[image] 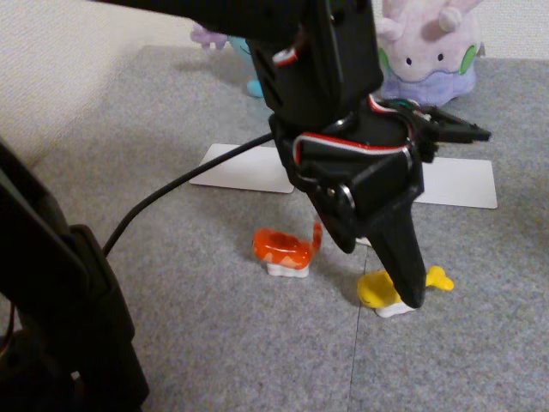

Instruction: Wooper wants to eat egg sudhi, and Goomy wants to eat shrimp sushi

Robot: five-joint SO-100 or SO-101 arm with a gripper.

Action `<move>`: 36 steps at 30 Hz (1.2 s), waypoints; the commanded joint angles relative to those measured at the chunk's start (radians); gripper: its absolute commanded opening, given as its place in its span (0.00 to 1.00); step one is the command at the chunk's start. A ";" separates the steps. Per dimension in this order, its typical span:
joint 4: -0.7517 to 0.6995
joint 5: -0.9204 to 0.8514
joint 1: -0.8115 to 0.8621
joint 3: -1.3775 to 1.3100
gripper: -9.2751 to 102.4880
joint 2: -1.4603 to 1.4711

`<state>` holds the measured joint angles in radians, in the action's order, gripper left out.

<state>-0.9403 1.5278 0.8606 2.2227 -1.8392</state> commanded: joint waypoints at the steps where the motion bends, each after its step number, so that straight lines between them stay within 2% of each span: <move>1: 0.038 0.002 0.000 -0.043 0.35 0.009; 10: 0.132 0.014 0.009 -0.043 0.35 0.124; 36: 0.210 0.028 0.012 -0.040 0.35 0.259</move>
<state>-0.7409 1.5616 0.8713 2.2028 -1.5938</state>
